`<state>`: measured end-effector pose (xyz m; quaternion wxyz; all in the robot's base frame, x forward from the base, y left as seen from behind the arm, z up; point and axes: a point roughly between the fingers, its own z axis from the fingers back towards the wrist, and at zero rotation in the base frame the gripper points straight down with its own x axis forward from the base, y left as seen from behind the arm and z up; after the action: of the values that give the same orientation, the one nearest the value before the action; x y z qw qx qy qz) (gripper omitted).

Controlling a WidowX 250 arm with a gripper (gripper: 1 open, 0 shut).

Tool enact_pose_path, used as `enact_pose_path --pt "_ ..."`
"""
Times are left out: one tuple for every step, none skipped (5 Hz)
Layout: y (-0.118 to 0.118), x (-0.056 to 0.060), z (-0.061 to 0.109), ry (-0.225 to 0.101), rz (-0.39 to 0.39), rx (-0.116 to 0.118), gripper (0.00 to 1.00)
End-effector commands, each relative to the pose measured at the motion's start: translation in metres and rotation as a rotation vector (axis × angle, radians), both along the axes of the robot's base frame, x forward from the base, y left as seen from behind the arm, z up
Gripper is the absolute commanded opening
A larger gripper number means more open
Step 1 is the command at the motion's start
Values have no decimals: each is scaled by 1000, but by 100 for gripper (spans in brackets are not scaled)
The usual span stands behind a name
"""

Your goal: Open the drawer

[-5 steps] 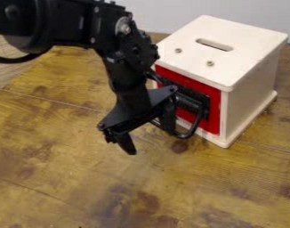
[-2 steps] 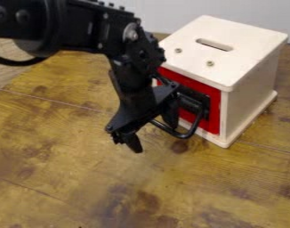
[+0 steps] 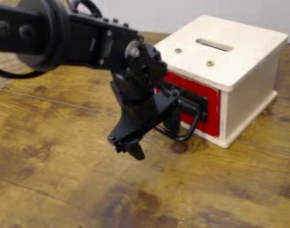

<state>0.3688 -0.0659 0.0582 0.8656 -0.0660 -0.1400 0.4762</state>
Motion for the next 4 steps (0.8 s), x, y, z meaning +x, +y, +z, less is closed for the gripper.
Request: enact_pose_path --pt "15 2 -5 -7 -28 12 100" --pt "14 0 -9 -1 -40 15 100" --pt "14 -3 -11 4 -52 13 100" --pt "25 -4 -11 10 14 8 100"
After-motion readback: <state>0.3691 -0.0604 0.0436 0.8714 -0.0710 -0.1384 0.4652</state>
